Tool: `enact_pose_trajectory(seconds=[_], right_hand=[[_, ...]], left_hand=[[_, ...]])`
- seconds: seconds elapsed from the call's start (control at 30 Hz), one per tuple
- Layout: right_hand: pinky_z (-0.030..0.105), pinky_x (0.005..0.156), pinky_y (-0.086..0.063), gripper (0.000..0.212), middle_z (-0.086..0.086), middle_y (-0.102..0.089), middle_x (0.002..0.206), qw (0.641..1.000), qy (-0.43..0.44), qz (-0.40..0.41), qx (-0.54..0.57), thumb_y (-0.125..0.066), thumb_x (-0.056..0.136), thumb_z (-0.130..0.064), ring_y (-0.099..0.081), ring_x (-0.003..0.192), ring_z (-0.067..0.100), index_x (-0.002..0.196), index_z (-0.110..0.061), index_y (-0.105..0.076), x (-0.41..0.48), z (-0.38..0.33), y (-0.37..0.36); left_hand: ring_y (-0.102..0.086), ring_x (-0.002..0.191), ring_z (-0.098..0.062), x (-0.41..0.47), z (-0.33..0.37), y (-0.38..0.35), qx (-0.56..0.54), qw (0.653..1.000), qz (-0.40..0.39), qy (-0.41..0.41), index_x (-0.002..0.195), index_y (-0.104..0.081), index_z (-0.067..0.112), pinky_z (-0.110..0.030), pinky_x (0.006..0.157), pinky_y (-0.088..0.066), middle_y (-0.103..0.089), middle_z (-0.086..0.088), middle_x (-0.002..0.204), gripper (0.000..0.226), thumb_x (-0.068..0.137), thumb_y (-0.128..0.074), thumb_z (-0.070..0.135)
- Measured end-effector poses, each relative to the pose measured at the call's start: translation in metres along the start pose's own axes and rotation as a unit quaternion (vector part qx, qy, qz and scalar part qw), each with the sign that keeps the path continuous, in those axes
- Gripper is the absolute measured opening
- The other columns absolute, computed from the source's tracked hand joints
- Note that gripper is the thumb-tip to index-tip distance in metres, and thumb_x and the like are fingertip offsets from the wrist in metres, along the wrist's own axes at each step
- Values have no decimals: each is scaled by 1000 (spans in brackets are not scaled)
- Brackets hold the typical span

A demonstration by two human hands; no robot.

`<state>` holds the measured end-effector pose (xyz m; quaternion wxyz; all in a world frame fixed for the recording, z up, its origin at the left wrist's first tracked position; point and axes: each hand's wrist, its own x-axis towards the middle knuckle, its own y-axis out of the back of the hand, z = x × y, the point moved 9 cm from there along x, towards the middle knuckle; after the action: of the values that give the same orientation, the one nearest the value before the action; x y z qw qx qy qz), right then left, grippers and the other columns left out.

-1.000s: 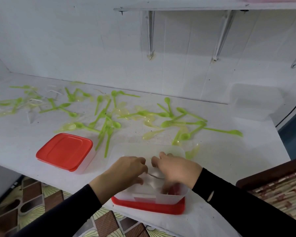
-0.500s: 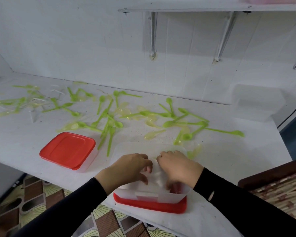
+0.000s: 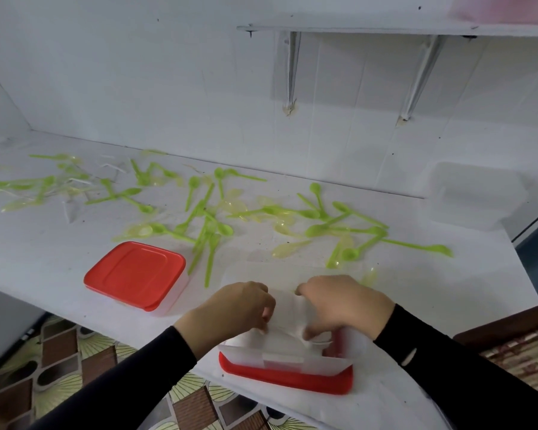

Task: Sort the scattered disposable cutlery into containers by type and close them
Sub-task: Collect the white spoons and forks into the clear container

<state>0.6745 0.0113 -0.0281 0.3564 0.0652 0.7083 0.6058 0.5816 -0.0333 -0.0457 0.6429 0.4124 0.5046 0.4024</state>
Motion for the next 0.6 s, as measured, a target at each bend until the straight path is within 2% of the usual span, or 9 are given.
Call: enact_pose_trajectory(seconds=[0.1, 0.2, 0.3, 0.4, 0.5, 0.6], right_hand=[[29, 75, -39, 57, -3, -62, 112, 996, -2, 13, 90, -61, 86, -58, -59, 106, 18, 134, -28, -51, 3, 1, 28], [27, 72, -38, 40, -14, -58, 93, 989, -3, 73, 127, -55, 92, -55, -54, 89, 10, 126, -35, -57, 16, -6, 57], [26, 63, -35, 27, -17, -59, 87, 979, 13, 126, 157, -53, 93, -51, -50, 78, 4, 115, -39, -62, 39, -26, 83], [26, 64, -37, 20, -16, -63, 87, 970, 36, 152, 188, -54, 94, -47, -50, 71, 0, 108, -39, -64, 67, -57, 102], [26, 65, -38, 20, -15, -64, 88, 969, 59, 140, 194, -52, 94, -46, -52, 72, 2, 106, -37, -66, 108, -99, 114], [25, 63, -38, 21, -14, -63, 88, 969, 85, 116, 203, -53, 94, -43, -52, 71, -1, 105, -35, -68, 161, -146, 127]], left_hand=[[-61, 93, -22, -3, 1, 7, -14, 999, 33, -16, 101, -69, 19, -31, 70, -46, -60, 1, 104, 23, 87, -68, 38], [-62, 80, -15, -18, -13, 40, -116, 976, 175, -59, 94, -71, 20, -30, 67, -50, -60, 4, 92, 21, 90, -65, 40], [-57, 73, -5, -43, -57, 71, -120, 950, 284, -56, 93, -72, 28, -22, 57, -44, -60, 12, 90, 33, 90, -52, 54], [-52, 70, 2, -66, -126, 81, -116, 946, 304, 13, 89, -73, 37, -20, 55, -40, -61, 17, 94, 40, 84, -45, 65], [-51, 68, 11, -92, -207, 75, -132, 945, 288, 84, 86, -73, 38, -25, 62, -47, -58, 21, 91, 45, 79, -42, 70], [-56, 77, 7, -117, -291, 58, -145, 950, 234, 147, 89, -72, 38, -32, 71, -53, -58, 22, 90, 29, 85, -56, 62]])
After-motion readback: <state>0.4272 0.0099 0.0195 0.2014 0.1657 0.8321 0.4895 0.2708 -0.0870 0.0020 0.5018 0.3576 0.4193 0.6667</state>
